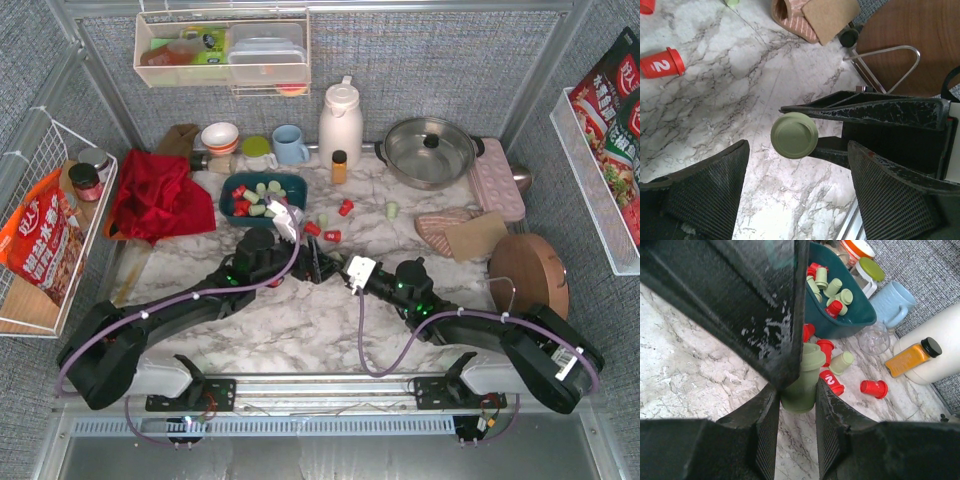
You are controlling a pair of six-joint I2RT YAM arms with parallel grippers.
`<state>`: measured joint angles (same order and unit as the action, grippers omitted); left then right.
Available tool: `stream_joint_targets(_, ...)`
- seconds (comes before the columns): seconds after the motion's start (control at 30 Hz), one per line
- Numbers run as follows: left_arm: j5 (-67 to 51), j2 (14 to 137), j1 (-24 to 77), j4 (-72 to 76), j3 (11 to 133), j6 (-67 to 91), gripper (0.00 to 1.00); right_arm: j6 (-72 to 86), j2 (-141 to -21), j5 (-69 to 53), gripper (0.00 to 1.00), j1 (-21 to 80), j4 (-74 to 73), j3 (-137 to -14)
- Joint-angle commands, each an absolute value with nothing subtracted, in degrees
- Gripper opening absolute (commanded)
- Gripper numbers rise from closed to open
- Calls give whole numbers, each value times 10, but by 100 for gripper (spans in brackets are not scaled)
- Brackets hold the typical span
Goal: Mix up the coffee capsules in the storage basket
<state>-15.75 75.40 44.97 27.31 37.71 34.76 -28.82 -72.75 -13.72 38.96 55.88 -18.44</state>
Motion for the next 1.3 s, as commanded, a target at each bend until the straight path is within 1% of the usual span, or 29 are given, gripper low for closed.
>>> stream_joint_targets(0.0,-177,768,455,312,383,357,87,-291,-723,-138,15,391,581,-185)
stream_joint_targets(0.13,-179,787,459,315,391,357,82,-290,-720,-139,15,391,581,-184)
stream_joint_targets(0.23,-176,799,459,325,393,362,76,-291,-717,-139,15,391,579,-184)
stream_joint_targets(0.43,-174,812,461,345,397,367,56,-290,-717,-145,16,391,575,-185)
stream_joint_targets(0.5,-174,815,461,349,398,369,47,-290,-717,-147,16,392,574,-185)
stream_joint_targets(0.53,-173,817,461,353,398,371,45,-290,-717,-149,16,392,573,-186)
stream_joint_targets(0.8,-176,823,462,365,395,377,41,-289,-719,-156,18,393,564,-191)
stream_joint_targets(0.87,-174,822,462,367,394,377,39,-288,-718,-156,21,392,560,-193)
stream_joint_targets(0.93,-170,820,463,366,394,376,39,-288,-717,-155,27,392,551,-195)
stream_joint_targets(1.07,-161,815,463,365,391,373,38,-290,-718,-160,42,393,535,-200)
stream_joint_targets(1.13,-155,811,463,364,389,372,38,-290,-720,-160,52,393,534,-201)
stream_joint_targets(1.17,-150,807,463,364,386,371,37,-289,-720,-158,61,392,535,-201)
stream_joint_targets(1.2,-143,802,463,363,383,371,37,-288,-719,-154,87,393,537,-200)
stream_joint_targets(1.23,-135,797,463,362,379,369,37,-286,-719,-149,98,393,540,-199)
stream_joint_targets(1.27,-123,791,463,359,375,368,37,-285,-718,-145,99,393,542,-198)
